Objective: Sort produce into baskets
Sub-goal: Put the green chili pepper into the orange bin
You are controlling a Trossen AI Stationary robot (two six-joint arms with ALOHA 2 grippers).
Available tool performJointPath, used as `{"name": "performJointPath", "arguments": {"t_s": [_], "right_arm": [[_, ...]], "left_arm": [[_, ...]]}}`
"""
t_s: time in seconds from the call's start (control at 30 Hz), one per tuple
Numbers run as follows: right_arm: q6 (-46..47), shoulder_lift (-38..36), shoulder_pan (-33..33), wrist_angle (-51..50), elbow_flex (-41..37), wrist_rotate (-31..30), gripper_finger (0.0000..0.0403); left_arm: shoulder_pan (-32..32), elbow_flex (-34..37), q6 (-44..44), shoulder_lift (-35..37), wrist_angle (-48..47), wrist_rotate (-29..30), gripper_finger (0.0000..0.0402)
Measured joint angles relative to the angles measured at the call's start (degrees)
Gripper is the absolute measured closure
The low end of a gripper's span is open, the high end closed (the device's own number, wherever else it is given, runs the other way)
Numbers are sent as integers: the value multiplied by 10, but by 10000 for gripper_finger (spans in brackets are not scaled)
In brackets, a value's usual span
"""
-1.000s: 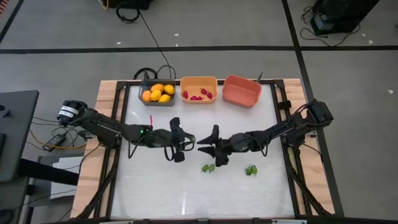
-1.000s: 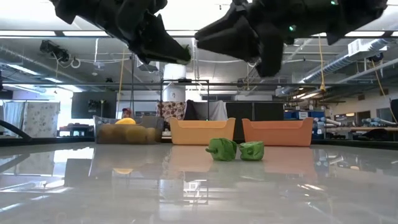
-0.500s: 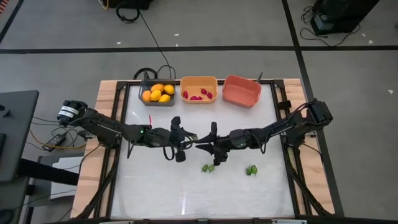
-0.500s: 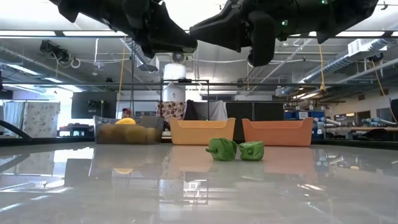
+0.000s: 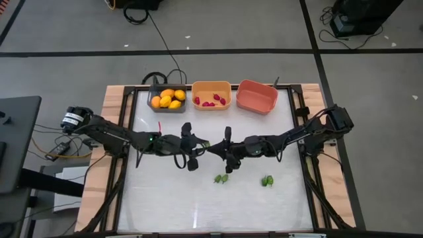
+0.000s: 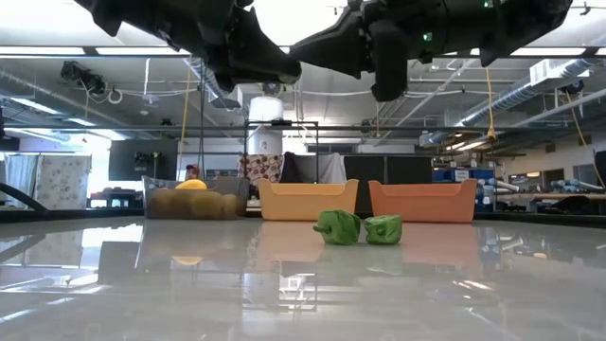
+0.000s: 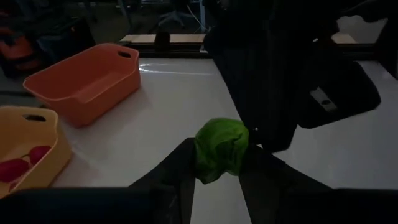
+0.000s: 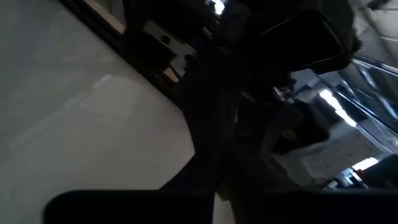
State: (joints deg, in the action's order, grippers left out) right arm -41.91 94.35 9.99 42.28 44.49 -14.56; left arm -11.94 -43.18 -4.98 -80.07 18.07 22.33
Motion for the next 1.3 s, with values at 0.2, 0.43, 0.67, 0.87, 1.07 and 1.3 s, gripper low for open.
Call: {"name": "performJointPath", "arguments": {"t_s": [0.2,0.43,0.67,0.87,1.07,1.3], "right_arm": [[-19,0,20,20,0,-97,394],[-43,0,39,24,0,-160,398],[-91,0,49,22,0,-315,400],[-126,0,25,-28,0,-381,400],[-55,0,-30,-164,-1,-382,400],[68,-18,-119,-276,-1,-399,400]], "left_arm": [[1,0,-33,0,-9,3,287],[3,-1,-76,0,-17,-6,249],[11,2,-107,0,-69,-9,182],[10,24,-134,-15,-72,-7,158],[11,34,-182,-67,-66,-13,159],[11,34,-180,-152,12,-71,159]]}}
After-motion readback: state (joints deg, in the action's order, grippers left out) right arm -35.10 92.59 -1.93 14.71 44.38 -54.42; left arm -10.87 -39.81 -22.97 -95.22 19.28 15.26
